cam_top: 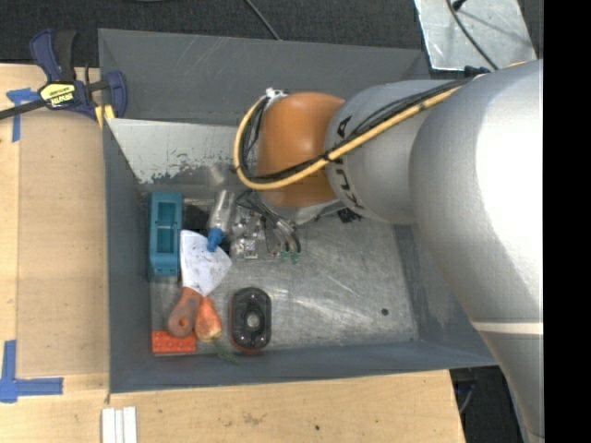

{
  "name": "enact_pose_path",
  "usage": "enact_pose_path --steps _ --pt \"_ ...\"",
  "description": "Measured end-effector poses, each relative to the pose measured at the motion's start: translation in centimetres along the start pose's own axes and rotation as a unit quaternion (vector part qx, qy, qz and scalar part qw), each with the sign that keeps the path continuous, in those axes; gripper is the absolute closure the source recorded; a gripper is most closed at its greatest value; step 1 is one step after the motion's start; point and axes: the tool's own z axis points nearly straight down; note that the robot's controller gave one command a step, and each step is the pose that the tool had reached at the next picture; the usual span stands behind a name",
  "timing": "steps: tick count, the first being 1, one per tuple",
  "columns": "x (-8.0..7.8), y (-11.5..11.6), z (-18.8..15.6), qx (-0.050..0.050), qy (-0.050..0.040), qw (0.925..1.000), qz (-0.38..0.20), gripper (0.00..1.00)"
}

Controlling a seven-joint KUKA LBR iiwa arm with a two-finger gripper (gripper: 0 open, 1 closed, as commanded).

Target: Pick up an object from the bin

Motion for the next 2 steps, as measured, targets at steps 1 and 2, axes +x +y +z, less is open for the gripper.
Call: enact_pose_path --steps 1,2 --pt "0.00 0.00 0.00 0.000 0.0000 1.0000 0.000 1.00" --pt "0.02 -0.02 -0.14 0.000 0.0004 1.0000 0.000 1.00"
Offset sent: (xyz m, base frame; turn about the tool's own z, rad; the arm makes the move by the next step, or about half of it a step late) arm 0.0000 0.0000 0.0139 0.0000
